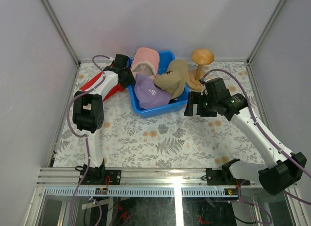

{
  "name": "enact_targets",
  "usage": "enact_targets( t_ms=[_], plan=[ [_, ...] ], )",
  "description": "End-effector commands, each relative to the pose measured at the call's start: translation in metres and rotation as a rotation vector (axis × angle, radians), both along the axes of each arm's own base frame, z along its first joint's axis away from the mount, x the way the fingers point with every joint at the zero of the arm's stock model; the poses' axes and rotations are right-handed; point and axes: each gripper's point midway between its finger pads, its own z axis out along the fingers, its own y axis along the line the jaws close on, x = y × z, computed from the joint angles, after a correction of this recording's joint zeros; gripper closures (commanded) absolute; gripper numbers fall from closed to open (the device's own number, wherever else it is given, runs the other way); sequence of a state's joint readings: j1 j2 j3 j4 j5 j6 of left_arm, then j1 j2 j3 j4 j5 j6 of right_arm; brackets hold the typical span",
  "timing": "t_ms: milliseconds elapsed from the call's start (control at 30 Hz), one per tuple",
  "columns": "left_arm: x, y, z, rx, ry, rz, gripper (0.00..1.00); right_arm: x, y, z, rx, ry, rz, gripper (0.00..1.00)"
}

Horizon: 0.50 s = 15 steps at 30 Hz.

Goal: Stack the hats

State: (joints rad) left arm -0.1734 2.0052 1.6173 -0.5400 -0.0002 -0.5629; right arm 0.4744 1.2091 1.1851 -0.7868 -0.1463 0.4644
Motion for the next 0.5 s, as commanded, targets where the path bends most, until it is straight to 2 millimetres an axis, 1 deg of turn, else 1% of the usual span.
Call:
enact_targets(
  t_ms=[0, 67, 100, 167, 267, 300, 367, 400, 433, 467],
  plan=[
    [0.037, -0.003, 0.000, 0.028, -0.024, -0.042, 0.58, 0.002, -0.004, 0.013, -0.003, -0.043, -0.030, 0.06],
    [0.054, -0.002, 0.004, 0.049, -0.046, -0.054, 0.47, 0.004, -0.003, 0.014, -0.007, -0.037, -0.025, 0.06],
    [0.066, -0.002, 0.012, 0.056, -0.073, -0.056, 0.44, 0.004, -0.002, 0.014, -0.010, -0.035, -0.020, 0.06],
    [0.080, 0.003, 0.016, 0.072, -0.096, -0.049, 0.39, 0.004, -0.003, 0.014, -0.019, -0.032, -0.015, 0.06],
    [0.098, 0.011, 0.021, 0.064, -0.116, -0.035, 0.37, 0.006, -0.004, 0.013, -0.036, -0.027, -0.003, 0.05],
    [0.101, 0.016, 0.021, 0.050, -0.111, -0.023, 0.36, 0.006, -0.004, 0.012, -0.042, -0.022, 0.003, 0.05],
    [0.101, 0.020, 0.028, 0.022, -0.115, -0.014, 0.33, 0.007, -0.001, 0.004, -0.045, -0.006, 0.021, 0.07],
    [0.100, 0.021, 0.034, 0.018, -0.124, -0.016, 0.32, 0.007, 0.001, -0.002, -0.042, 0.006, 0.031, 0.08],
    [0.096, 0.023, 0.049, 0.026, -0.148, -0.019, 0.31, 0.007, 0.005, -0.009, -0.036, 0.021, 0.046, 0.10],
    [0.092, 0.025, 0.058, 0.033, -0.161, -0.024, 0.29, 0.007, 0.009, -0.018, -0.026, 0.042, 0.061, 0.14]
  ],
)
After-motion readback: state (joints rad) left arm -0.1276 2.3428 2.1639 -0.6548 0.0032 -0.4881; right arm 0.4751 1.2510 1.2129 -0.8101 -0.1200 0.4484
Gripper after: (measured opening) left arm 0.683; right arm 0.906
